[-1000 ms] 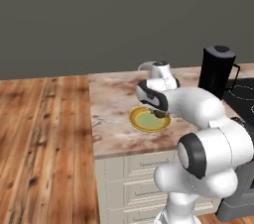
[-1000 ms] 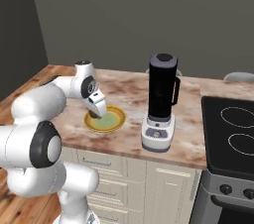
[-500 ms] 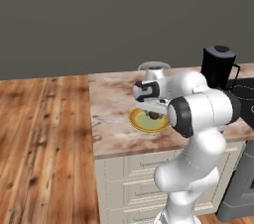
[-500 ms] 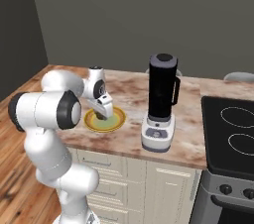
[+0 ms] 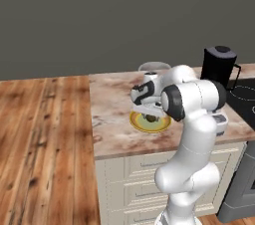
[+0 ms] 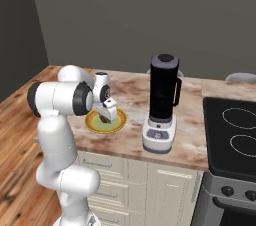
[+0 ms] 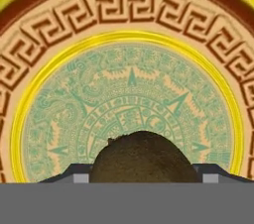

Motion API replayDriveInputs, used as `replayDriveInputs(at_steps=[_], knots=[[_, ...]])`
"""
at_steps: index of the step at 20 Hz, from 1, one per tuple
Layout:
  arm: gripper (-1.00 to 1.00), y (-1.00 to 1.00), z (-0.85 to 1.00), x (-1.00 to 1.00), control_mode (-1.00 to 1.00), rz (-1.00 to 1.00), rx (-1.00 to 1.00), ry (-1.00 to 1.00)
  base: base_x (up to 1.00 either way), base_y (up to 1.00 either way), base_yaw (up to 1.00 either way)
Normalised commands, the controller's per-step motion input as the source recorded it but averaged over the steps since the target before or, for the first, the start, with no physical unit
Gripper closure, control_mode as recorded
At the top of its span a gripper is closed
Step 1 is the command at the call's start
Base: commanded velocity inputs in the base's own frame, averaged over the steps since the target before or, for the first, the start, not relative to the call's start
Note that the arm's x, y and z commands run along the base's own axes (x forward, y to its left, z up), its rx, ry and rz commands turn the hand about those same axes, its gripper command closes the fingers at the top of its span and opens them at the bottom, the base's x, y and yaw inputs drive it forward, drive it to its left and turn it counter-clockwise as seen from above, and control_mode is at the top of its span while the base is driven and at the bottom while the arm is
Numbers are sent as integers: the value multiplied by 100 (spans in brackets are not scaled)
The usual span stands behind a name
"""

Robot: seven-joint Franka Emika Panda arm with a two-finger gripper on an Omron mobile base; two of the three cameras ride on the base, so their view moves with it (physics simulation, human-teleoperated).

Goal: Pick the kiwi and mango from the fridge and place them on the plate next to the blender to make a fruit smoothie.

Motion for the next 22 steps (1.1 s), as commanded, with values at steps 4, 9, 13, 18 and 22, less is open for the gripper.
replayDriveInputs(at_steps=[4, 9, 13, 18, 22], knots=[[-100, 0, -42, 5, -100, -2, 0, 0, 0, 0, 0], [-100, -7, -9, -9, -100, -4, 0, 0, 0, 0, 0], [-100, -15, 10, -49, -100, -8, 0, 0, 0, 0, 0], [-100, -23, 38, -64, -100, -9, 0, -7, 0, 0, 0], [-100, -10, 64, -74, -100, -8, 0, -15, 0, 0, 0]])
